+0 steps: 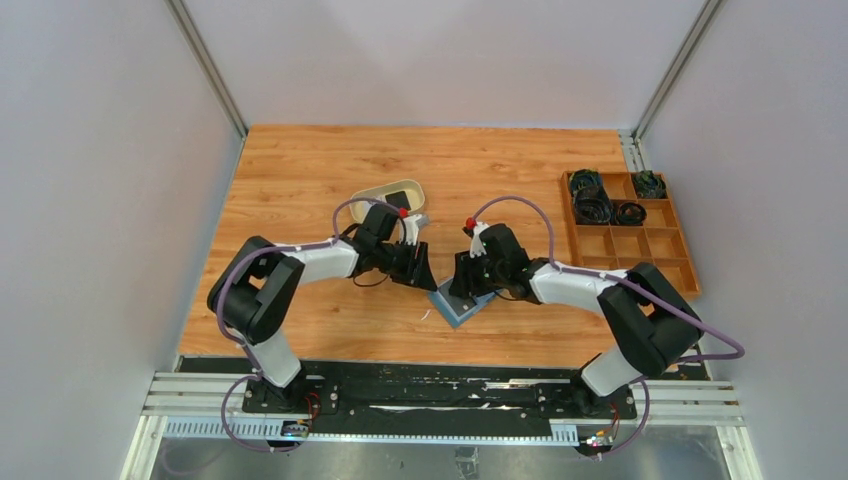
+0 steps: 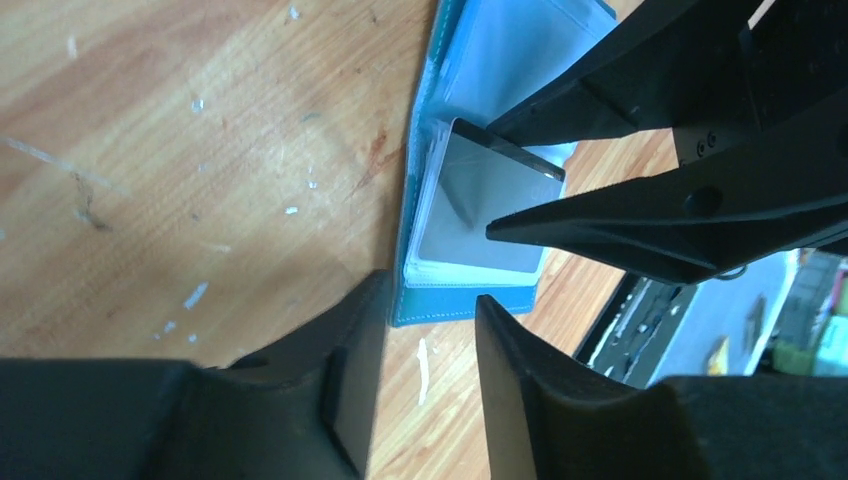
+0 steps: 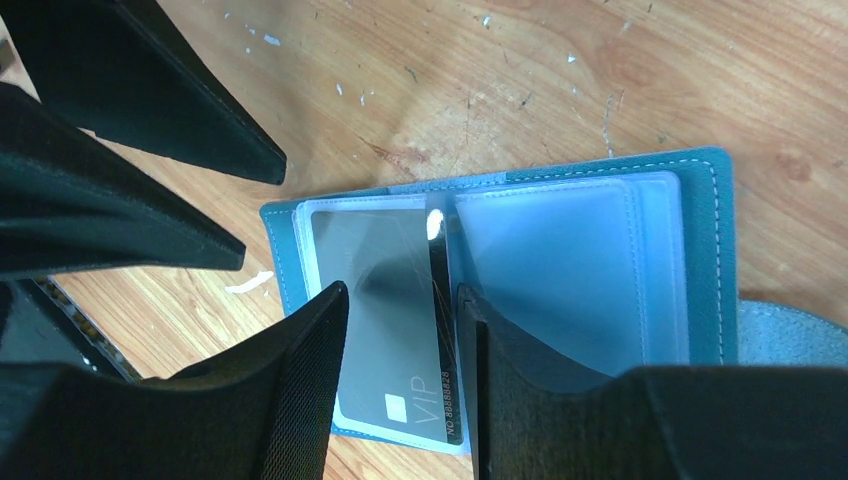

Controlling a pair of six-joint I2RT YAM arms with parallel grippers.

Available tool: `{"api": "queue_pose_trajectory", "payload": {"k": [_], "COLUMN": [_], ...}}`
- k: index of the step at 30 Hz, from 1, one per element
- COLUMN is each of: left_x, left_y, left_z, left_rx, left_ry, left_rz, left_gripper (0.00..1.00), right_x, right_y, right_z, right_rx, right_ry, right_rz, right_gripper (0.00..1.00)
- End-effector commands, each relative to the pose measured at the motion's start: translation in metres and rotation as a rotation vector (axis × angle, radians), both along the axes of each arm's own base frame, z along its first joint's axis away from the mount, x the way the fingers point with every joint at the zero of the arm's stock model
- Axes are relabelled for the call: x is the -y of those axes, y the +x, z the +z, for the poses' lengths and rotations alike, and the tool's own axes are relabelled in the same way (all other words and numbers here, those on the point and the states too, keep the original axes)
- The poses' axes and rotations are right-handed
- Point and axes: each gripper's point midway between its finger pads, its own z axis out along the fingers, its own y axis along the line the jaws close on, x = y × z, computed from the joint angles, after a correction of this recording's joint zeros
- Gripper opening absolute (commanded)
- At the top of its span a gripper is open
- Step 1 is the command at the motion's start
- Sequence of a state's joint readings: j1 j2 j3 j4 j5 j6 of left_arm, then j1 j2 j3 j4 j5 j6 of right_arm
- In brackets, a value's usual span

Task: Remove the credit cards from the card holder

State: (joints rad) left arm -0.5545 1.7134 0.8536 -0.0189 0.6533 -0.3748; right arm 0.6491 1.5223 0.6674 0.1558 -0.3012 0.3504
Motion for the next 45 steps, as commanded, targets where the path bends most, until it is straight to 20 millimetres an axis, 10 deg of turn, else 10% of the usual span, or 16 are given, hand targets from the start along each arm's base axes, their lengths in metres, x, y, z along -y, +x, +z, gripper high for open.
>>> {"api": "queue_pose_trajectory", "payload": {"k": [1,13,24,35,45], "left_x": [-0.001,-0.036,-0.007,-0.001,-0.008], "left_y": [0.008,-0.004,-0.032,0.006,0.051], "left_z": [0.009,0.002,-0.017,-0.014,0.031], "left_rx": [0.026,-0.015,-0.109,-0.066,0.029], "left_ry": [-0.036,-0.014,-0.117,-0.134,-0.231], "left_rz": [0.107,0.418,0.556,0.624,0.637], "left_gripper": [0.48,0.65,0.65,0.64,0.55], "right_x": [0.020,0.027,0.015,0.025,0.031], "right_y": [-0.005,0.001,-0.004,-0.007,-0.007], "right_z": [-0.027,-0.042,-0.051,-0.038,-0.034], "right_rx": [-0.085,-0.165,-0.302,-0.266,-0.242], "right_ry": [-0.060,-0.052,0.081,0.081,0.095], "right_rz": [-0.122,-0.338,-0.488,-0.509,-0.540], "right_gripper": [0.48,0.47,0.45,0.44,0.43]}}
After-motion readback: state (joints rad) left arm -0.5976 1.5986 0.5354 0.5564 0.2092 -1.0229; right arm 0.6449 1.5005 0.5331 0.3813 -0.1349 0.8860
